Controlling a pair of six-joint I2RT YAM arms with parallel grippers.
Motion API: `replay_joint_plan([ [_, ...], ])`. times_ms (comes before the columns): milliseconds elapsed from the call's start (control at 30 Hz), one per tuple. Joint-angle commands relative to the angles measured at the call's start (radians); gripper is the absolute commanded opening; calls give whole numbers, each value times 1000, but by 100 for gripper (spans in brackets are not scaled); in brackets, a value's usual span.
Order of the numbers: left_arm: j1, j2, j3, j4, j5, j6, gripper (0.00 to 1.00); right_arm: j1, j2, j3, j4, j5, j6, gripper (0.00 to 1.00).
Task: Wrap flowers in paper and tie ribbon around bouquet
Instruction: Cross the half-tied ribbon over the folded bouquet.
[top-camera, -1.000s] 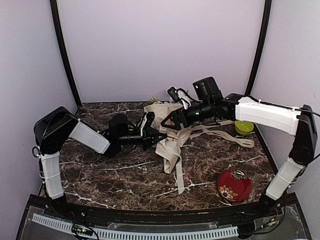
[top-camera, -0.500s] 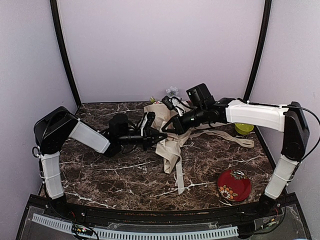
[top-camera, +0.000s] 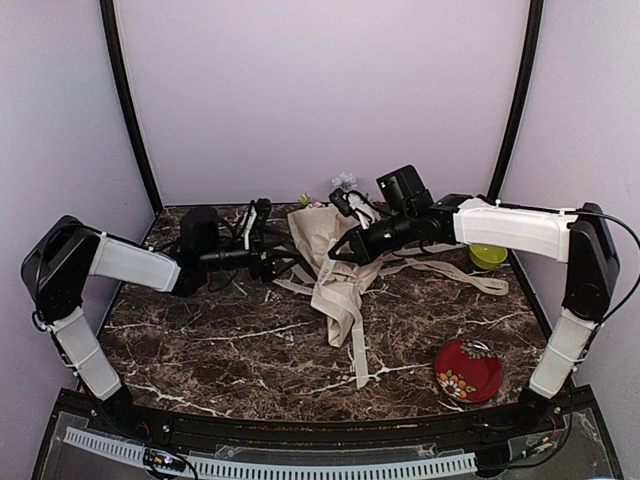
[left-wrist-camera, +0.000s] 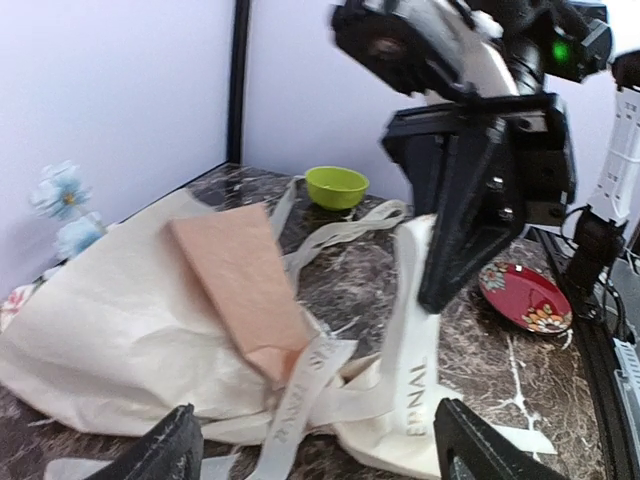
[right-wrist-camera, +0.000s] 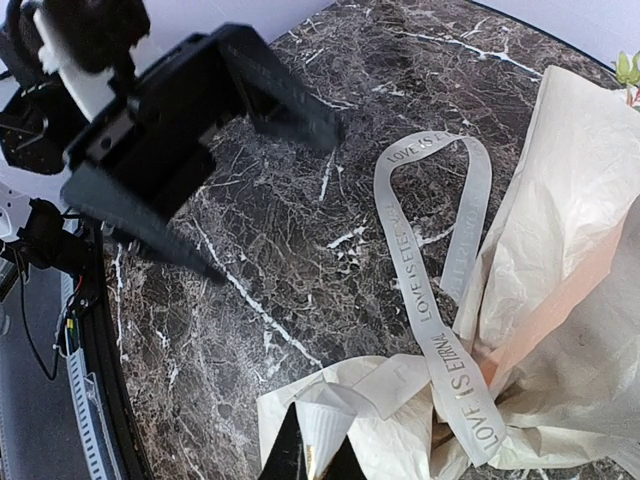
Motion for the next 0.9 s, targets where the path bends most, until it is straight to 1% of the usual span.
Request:
replay_joint_plan([
  [0, 84, -39, 74, -274, -212, 14, 75, -5, -12, 5, 19, 9, 9, 0],
  [33, 99, -5, 127, -358, -277, 11, 66, -6, -10, 7, 19, 9, 10, 0],
  [67, 107, 29, 190, -460, -344, 12, 52, -5, -9, 9, 18, 10, 9, 0],
  [100, 109, 66, 254, -546, -415, 19, 41, -6, -8, 11, 16, 11, 10, 0],
  [133, 108, 102, 312, -628, -466, 27, 37, -6, -5, 14, 14, 11, 10, 0],
  [167, 108, 134, 358, -685, -510, 33, 37, -6, -3, 16, 10, 13, 10, 0],
  [233, 110, 177, 408, -738, -570, 37, 46, -6, -1, 18, 5, 11, 11, 0],
  [300, 111, 204, 438, -762, -592, 45, 57, -6, -1, 17, 6, 7, 15, 0],
  [367, 111, 229, 463, -802, -604, 47, 64, -7, 1, 16, 7, 6, 16, 0],
  [467, 111, 257, 471, -828, -578, 50, 69, -6, 0, 11, 6, 8, 17, 0],
  [567, 111, 296, 479, -864, -599, 50, 69, -6, 1, 7, 5, 7, 17, 0],
  [600, 111, 304, 475, -867, -625, 48, 65, -6, 1, 8, 3, 7, 17, 0],
  [633, 112, 304, 468, -866, -628, 49, 59, -6, 1, 8, 3, 6, 18, 0],
  [700, 112, 292, 448, -838, -600, 53, 31, -6, -1, 8, 3, 5, 18, 0],
  [733, 112, 282, 435, -821, -582, 55, 14, -6, -1, 8, 2, 5, 18, 0],
  [767, 111, 266, 422, -802, -564, 57, 1, -5, -2, 7, 1, 6, 19, 0],
  [833, 111, 212, 379, -751, -504, 58, 0, -7, -3, 8, 0, 14, 21, 0],
  [867, 111, 169, 345, -700, -451, 59, 0, -6, -3, 9, 0, 19, 24, 0],
])
